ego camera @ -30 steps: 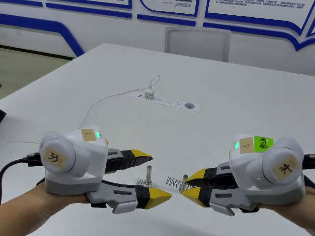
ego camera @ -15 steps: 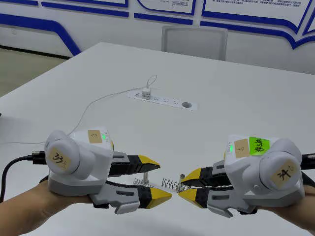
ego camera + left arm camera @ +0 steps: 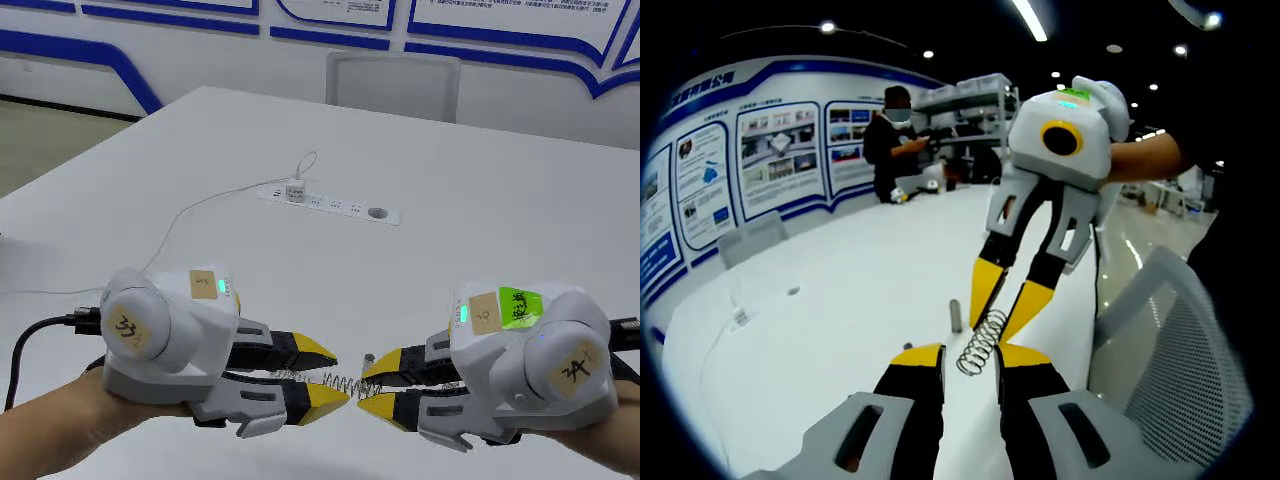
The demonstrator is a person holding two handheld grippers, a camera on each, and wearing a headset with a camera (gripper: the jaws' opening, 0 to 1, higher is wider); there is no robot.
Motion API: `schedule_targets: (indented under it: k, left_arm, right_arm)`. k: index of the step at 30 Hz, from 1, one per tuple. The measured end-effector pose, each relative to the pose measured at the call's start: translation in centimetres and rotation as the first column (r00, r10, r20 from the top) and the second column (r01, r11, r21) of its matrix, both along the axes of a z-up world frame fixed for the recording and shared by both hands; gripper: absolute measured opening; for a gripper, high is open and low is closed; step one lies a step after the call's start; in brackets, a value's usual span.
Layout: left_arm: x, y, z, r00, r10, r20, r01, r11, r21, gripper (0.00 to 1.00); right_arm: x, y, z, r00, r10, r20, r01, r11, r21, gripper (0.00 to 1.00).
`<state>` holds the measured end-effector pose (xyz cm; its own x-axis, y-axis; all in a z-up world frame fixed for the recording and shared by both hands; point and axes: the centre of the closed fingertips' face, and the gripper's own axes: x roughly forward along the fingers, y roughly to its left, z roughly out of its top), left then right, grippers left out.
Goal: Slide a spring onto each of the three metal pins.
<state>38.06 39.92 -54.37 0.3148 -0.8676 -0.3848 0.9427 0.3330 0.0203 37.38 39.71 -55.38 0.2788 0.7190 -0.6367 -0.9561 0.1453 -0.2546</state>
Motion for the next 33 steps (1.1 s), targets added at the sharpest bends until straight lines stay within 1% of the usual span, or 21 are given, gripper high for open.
schedule_targets:
  k: [3,6,8,9,10,11,12,14,15,19,20,22,23,26,28,29,30,33]
  left_arm:
    - [-0.4,-0.3,-0.1,1.0,-0.02,-0.003,0.02,1.0,0.001,0.2]
    - [-0.7,-0.3,-0.6,0.999,-0.034,0.004,0.034,0.999,0.03,0.2]
    - [-0.7,-0.3,-0.7,0.999,-0.04,0.006,0.039,0.999,0.038,0.18]
    - [-0.7,-0.3,-0.6,0.999,-0.04,0.017,0.039,0.998,0.039,0.16]
    - [-0.6,-0.3,-0.5,0.998,-0.049,0.041,0.047,0.998,0.044,0.16]
    - [-0.6,-0.3,-0.5,0.997,-0.056,0.055,0.053,0.997,0.051,0.15]
    - [-0.7,-0.2,-0.6,0.995,-0.066,0.075,0.061,0.996,0.067,0.15]
    - [-0.8,-0.3,-0.5,0.993,-0.076,0.089,0.07,0.995,0.065,0.14]
    - [-0.8,-0.2,-0.5,0.991,-0.083,0.102,0.076,0.994,0.075,0.14]
    - [-0.9,-0.2,-0.7,0.988,-0.096,0.121,0.085,0.992,0.095,0.12]
    - [-1.0,-0.2,-0.7,0.986,-0.103,0.132,0.09,0.991,0.103,0.12]
    - [-1.0,-0.2,-0.7,0.986,-0.105,0.133,0.091,0.99,0.106,0.12]
    - [-1.1,-0.2,-0.8,0.984,-0.111,0.14,0.096,0.989,0.11,0.12]
    - [-1.4,-0.2,-0.8,0.981,-0.128,0.147,0.111,0.987,0.116,0.11]
    - [-1.8,-0.2,-1.0,0.978,-0.148,0.148,0.129,0.983,0.131,0.1]
    - [-1.7,-0.2,-1.0,0.977,-0.139,0.159,0.119,0.984,0.131,0.1]
    - [-1.6,-0.2,-0.9,0.977,-0.14,0.159,0.12,0.984,0.129,0.1]
    - [-1.5,-0.2,-0.6,0.978,-0.133,0.163,0.115,0.987,0.117,0.1]
  right_arm:
    - [-0.1,0.1,0.0,1.0,0.005,-0.003,-0.005,1.0,0.002,0.11]
    - [-0.2,0.2,0.0,1.0,0.012,-0.005,-0.012,1.0,0.002,0.11]
    - [-0.5,0.2,0.0,1.0,0.025,-0.005,-0.025,1.0,-0.003,0.11]
    - [-0.6,0.3,-0.1,1.0,0.03,-0.003,-0.03,1.0,-0.005,0.11]
    - [-0.5,0.3,0.0,1.0,0.03,0.003,-0.03,1.0,-0.001,0.11]
    - [-0.5,0.3,0.0,1.0,0.029,0.002,-0.029,1.0,0.0,0.11]
    - [-0.5,0.3,0.1,1.0,0.028,-0.003,-0.028,1.0,0.006,0.11]
    - [-0.5,0.3,0.1,1.0,0.03,-0.002,-0.03,1.0,0.005,0.11]
    - [-0.6,0.3,0.1,0.999,0.032,-0.003,-0.032,0.999,0.006,0.11]
    - [-0.6,0.4,0.0,0.999,0.04,0.004,-0.04,0.999,0.0,0.11]
    - [-0.7,0.4,0.0,0.999,0.045,0.01,-0.045,0.999,-0.004,0.11]
    - [-0.8,0.4,0.0,0.998,0.056,0.02,-0.056,0.998,-0.01,0.11]
    - [-0.8,0.5,0.0,0.998,0.063,0.025,-0.062,0.998,-0.011,0.11]
    - [-1.0,0.5,0.0,0.997,0.077,0.019,-0.077,0.997,-0.012,0.11]
    - [-0.7,0.3,0.0,0.997,0.07,0.033,-0.069,0.997,-0.016,0.14]
    - [-0.8,0.3,-0.1,0.997,0.072,0.013,-0.072,0.997,-0.008,0.14]
    - [-0.8,0.5,0.2,0.998,0.055,-0.004,-0.055,0.998,0.022,0.14]
    - [-0.6,0.3,0.3,0.999,0.052,-0.003,-0.052,0.998,0.033,0.14]
